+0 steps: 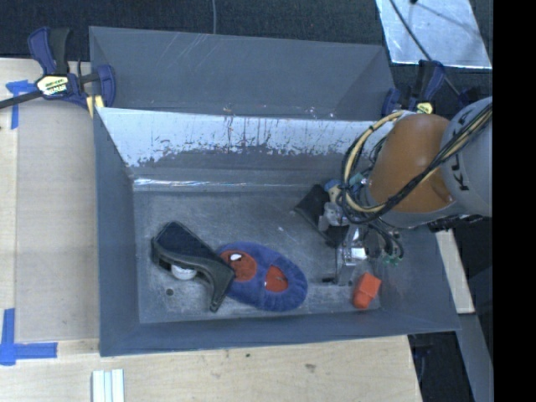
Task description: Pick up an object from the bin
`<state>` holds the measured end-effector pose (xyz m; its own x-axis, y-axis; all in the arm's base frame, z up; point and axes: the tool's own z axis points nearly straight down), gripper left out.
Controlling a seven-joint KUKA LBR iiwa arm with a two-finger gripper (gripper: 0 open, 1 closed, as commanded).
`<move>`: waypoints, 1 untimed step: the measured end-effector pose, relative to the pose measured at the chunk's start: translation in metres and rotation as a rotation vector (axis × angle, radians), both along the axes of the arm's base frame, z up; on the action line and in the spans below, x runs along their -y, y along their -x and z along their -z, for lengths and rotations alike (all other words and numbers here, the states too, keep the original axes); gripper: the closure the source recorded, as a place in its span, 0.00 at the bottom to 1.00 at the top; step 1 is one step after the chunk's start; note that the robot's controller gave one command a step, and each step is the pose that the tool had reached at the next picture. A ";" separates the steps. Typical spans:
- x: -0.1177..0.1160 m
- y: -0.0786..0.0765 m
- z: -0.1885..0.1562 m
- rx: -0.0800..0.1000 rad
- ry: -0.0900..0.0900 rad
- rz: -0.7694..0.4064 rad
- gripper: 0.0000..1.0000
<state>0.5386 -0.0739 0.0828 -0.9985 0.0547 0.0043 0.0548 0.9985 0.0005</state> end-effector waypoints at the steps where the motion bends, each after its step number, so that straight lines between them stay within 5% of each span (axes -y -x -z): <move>1: 0.055 -0.042 0.013 -0.004 -0.008 0.021 0.00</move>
Offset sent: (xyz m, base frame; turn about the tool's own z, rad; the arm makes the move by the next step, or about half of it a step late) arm 0.0420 -0.0572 -0.0128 0.0246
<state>0.5804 -0.1288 0.0701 -0.9971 0.0757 0.0093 0.0758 0.9971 0.0081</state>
